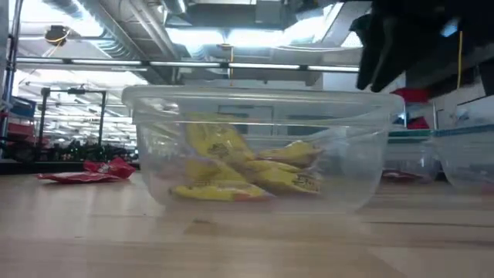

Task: Sort candy
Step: Put the red candy into the rectangular transparent food container

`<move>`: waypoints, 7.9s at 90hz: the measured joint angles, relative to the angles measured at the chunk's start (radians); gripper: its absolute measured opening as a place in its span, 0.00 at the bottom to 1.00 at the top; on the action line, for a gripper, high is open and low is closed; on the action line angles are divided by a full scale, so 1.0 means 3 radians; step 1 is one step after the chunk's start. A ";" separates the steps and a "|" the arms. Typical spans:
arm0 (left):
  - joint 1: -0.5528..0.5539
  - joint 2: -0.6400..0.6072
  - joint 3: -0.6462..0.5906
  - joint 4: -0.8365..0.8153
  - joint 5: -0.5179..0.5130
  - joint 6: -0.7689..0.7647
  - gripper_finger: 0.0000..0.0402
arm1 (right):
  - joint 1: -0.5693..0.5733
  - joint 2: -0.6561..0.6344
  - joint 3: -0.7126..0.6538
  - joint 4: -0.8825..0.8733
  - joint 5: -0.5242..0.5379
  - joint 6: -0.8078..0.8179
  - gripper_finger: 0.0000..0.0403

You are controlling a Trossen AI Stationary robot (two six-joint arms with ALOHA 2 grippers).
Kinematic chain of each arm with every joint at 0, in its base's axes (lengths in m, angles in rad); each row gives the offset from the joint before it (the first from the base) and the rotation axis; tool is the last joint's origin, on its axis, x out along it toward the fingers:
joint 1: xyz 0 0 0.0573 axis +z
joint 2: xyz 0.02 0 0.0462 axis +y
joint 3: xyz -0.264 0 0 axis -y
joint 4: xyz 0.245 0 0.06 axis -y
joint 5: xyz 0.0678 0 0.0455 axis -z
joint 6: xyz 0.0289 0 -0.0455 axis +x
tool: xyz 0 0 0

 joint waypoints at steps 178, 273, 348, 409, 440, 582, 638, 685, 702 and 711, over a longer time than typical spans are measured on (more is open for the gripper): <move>0.1043 -0.0040 -0.1404 0.1017 0.1004 0.1642 0.25 | 0.0532 -0.0001 -0.0027 0.0608 0.0037 0.0030 0.43; 0.1917 -0.0081 -0.0073 0.2563 -0.1120 0.5247 0.07 | 0.1792 -0.0215 -0.0026 -0.0032 0.2069 0.1002 0.43; 0.2023 -0.0156 -0.0123 -0.0034 -0.1483 0.3914 0.30 | 0.1789 -0.0214 -0.0026 0.0062 0.2121 0.1103 0.43; 0.2102 -0.0821 -0.1612 0.0637 -0.0778 0.2853 0.49 | 0.1789 -0.0214 -0.0026 0.0097 0.2235 0.0964 0.43; 0.2226 -0.0909 -0.2449 0.1788 -0.0279 0.2856 0.60 | 0.1789 -0.0214 -0.0026 0.0117 0.2216 0.0958 0.43; 0.1569 -0.0566 -0.0411 0.2414 -0.1725 0.4731 0.00 | 0.1789 -0.0212 -0.0027 0.0174 0.2352 0.0899 0.43; 0.1613 -0.0072 -0.0411 0.2372 -0.0607 0.4161 0.08 | 0.1789 -0.0212 -0.0027 0.0180 0.2329 0.0899 0.43; 0.1770 -0.0310 -0.0074 -0.0025 -0.1224 0.3343 0.23 | 0.1789 -0.0212 -0.0026 0.0116 0.2329 0.0899 0.43; 0.2058 -0.0625 -0.0604 0.0201 -0.1353 0.3143 0.28 | 0.1791 -0.0212 -0.0027 0.0134 0.2325 0.0899 0.43; 0.2265 -0.0647 -0.0927 -0.0009 -0.1186 0.2848 0.32 | 0.1789 -0.0212 -0.0027 0.0142 0.2236 0.0899 0.43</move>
